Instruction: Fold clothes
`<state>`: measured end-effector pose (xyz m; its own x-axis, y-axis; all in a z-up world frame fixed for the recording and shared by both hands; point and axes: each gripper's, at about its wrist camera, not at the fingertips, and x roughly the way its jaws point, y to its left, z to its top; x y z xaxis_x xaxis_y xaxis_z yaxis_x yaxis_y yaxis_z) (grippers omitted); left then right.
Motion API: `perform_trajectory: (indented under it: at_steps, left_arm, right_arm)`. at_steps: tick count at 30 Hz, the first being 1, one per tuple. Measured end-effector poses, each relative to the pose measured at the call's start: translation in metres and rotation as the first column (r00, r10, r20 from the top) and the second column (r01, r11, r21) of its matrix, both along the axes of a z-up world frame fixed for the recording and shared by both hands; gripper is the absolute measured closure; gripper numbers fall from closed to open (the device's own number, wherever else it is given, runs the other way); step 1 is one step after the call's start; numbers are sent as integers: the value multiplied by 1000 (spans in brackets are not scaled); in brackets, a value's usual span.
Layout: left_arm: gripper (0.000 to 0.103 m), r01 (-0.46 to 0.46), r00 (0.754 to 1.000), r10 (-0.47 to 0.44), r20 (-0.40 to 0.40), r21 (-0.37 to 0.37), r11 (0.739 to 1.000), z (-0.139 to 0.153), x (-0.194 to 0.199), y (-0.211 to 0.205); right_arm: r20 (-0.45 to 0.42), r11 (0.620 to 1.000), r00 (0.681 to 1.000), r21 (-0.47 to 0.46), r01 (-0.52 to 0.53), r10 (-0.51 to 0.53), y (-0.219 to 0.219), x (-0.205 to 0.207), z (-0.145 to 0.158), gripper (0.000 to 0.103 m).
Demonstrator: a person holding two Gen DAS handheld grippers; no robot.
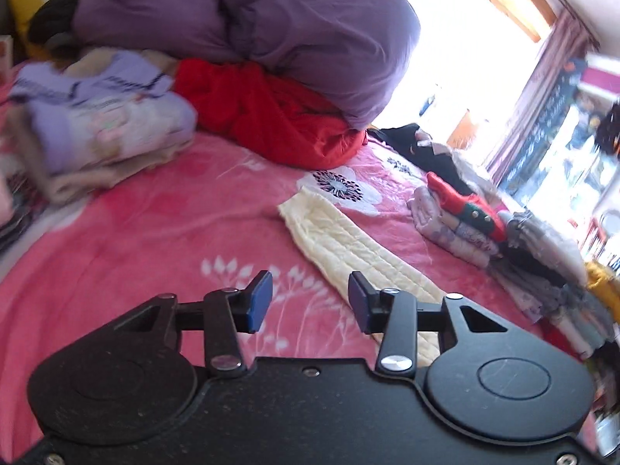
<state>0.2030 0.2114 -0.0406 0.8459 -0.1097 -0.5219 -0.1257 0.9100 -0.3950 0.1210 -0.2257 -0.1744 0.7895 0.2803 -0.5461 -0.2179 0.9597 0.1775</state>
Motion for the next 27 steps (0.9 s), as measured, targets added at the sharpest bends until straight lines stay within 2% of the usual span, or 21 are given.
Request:
perform_trajectory:
  at_steps: [2, 9, 12, 14, 15, 17, 18, 20, 24, 27]
  left_arm:
    - [66, 14, 1000, -14, -16, 13, 1000, -4, 34, -5]
    - [69, 39, 998, -34, -56, 91, 995, -25, 157, -24]
    - [69, 26, 998, -21, -55, 78, 997, -37, 204, -24]
    - [69, 1, 998, 0, -61, 28, 1000, -48, 230, -18]
    - [69, -12, 997, 12, -82, 6, 1000, -57, 241, -15]
    - [68, -36, 982, 37, -184, 10, 999, -80, 260, -11]
    - [66, -32, 973, 42, -229, 45, 998, -93, 266, -12]
    - [65, -24, 980, 37, -198, 70, 997, -97, 263, -11]
    - [68, -90, 988, 91, -128, 16, 996, -74, 230, 4]
    - [68, -96, 988, 99, -118, 25, 995, -56, 190, 16]
  right_arm:
    - [10, 1000, 1000, 25, -5, 5, -4, 7, -1, 56]
    - [-47, 997, 998, 67, -32, 36, -9, 28, -13, 55]
    - [-56, 995, 997, 89, -46, 51, -12, 31, -14, 54]
    - [-60, 993, 997, 105, -49, 56, -13, 33, -16, 53]
    - [-62, 992, 996, 112, -50, 58, -14, 33, -16, 53]
    - [-63, 991, 996, 119, -53, 61, -14, 36, -17, 51]
    - [-62, 991, 996, 119, -54, 62, -14, 37, -17, 51]
    - [-62, 992, 996, 112, -57, 64, -11, 38, -17, 48]
    - [-60, 993, 996, 98, -60, 66, -6, 39, -17, 46]
    - [-56, 994, 997, 98, -52, 58, -8, 36, -14, 47]
